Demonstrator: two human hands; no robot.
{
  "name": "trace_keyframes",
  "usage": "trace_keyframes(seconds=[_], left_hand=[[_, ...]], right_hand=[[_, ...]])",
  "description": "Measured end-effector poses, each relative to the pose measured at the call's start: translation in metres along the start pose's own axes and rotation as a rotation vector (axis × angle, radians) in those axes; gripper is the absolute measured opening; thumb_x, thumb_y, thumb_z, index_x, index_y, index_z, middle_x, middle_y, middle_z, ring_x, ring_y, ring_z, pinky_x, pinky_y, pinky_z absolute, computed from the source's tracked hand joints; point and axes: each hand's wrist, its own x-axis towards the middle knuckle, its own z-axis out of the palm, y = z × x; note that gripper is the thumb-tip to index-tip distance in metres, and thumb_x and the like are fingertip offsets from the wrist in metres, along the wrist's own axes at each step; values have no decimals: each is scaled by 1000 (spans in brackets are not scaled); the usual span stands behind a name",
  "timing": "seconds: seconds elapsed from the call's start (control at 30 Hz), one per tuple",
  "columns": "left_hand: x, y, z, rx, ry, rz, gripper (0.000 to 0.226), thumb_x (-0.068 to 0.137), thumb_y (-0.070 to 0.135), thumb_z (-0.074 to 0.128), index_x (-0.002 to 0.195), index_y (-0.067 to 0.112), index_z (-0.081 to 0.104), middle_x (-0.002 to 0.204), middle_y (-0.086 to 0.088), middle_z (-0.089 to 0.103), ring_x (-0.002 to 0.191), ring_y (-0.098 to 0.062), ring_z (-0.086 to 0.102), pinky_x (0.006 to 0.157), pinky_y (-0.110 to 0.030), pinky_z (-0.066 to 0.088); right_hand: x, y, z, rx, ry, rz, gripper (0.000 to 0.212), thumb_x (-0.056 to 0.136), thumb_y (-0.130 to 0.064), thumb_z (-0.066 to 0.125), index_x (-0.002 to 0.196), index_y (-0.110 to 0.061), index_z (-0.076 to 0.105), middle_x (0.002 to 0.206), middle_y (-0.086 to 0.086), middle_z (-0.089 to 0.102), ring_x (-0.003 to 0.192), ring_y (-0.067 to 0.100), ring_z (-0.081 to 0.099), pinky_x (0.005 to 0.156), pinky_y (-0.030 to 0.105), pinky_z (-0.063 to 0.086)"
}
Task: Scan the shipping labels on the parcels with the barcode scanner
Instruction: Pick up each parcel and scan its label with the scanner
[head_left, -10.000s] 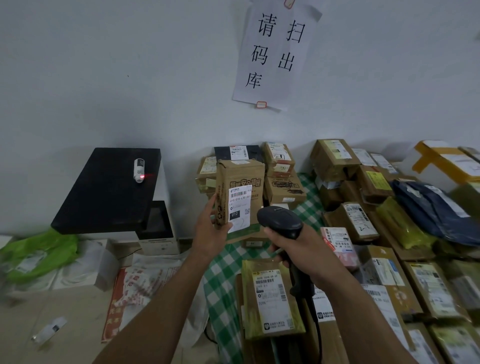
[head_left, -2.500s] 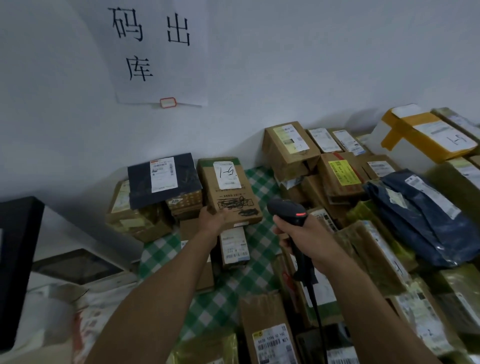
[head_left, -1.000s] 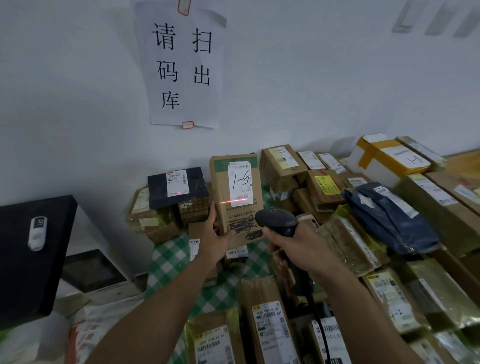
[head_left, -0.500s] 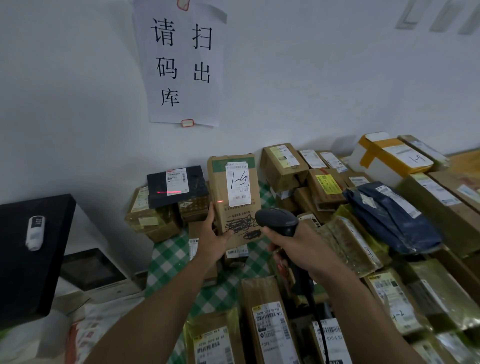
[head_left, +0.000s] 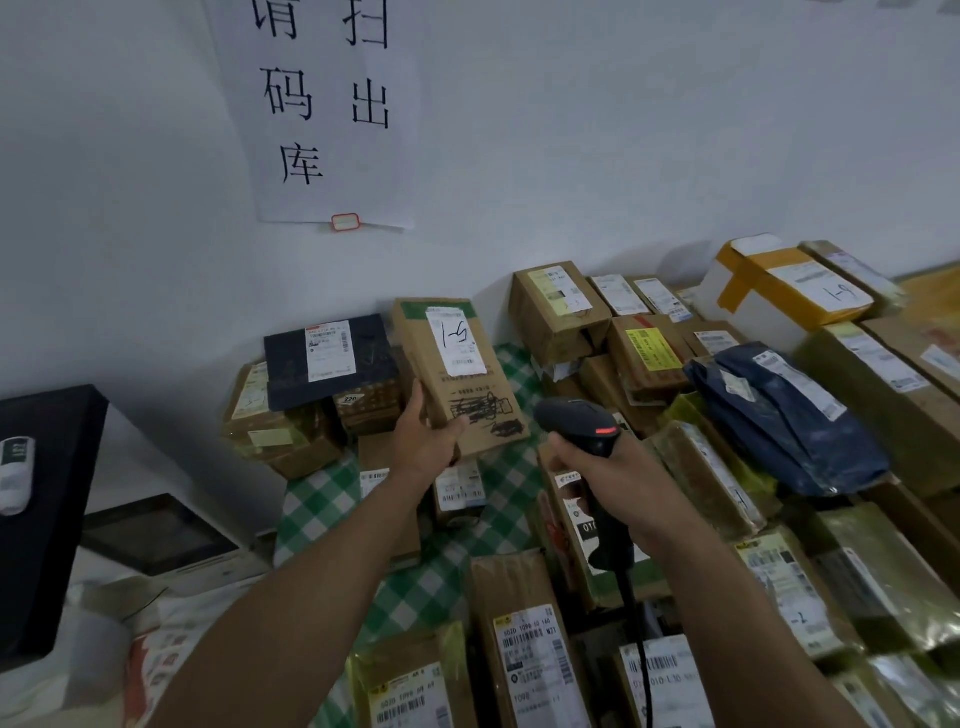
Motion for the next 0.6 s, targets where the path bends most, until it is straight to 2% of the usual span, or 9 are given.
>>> trace_keyframes(seconds=[0.1, 0.2, 0.33, 0.5, 0.6], left_hand=[[22, 12, 18, 70, -9, 4, 91, 90, 24, 79, 163, 37, 24, 139, 4, 64, 130, -21, 58, 110, -49, 50], [40, 24, 38, 123, -22, 37, 85, 91, 23, 78, 161, 35, 31, 137, 5, 65, 127, -19, 60, 108, -40, 50], [62, 22, 62, 179, -83, 3, 81, 92, 27, 76, 160, 33, 33, 139, 2, 64, 125, -22, 62, 102, -38, 53], [76, 8, 86, 275, -179, -68, 51, 96, 31, 71, 143, 18, 55, 134, -6, 66, 121, -27, 63, 104, -41, 52], [80, 1, 92, 369, -223, -83, 40, 101, 39, 64, 128, 10, 66, 125, -10, 70, 110, -27, 65, 92, -32, 51]], right_hand=[[10, 6, -5, 17, 12, 32, 24, 101, -27, 68, 121, -38, 65, 95, 6, 76, 65, 14, 67, 59, 25, 54], [21, 14, -8, 18, 23, 59, 22, 101, -28, 69, 119, -40, 65, 94, 2, 75, 66, 12, 68, 63, 29, 54], [34, 25, -6, 11, 31, 75, 20, 101, -29, 69, 116, -41, 66, 94, -1, 74, 74, 13, 67, 64, 26, 52], [48, 38, -6, 22, 20, 128, 19, 101, -28, 69, 117, -38, 67, 101, -2, 73, 77, 8, 67, 65, 23, 51], [55, 43, -6, 35, 16, 138, 16, 101, -27, 68, 111, -40, 68, 98, -3, 73, 74, 6, 66, 64, 22, 50]])
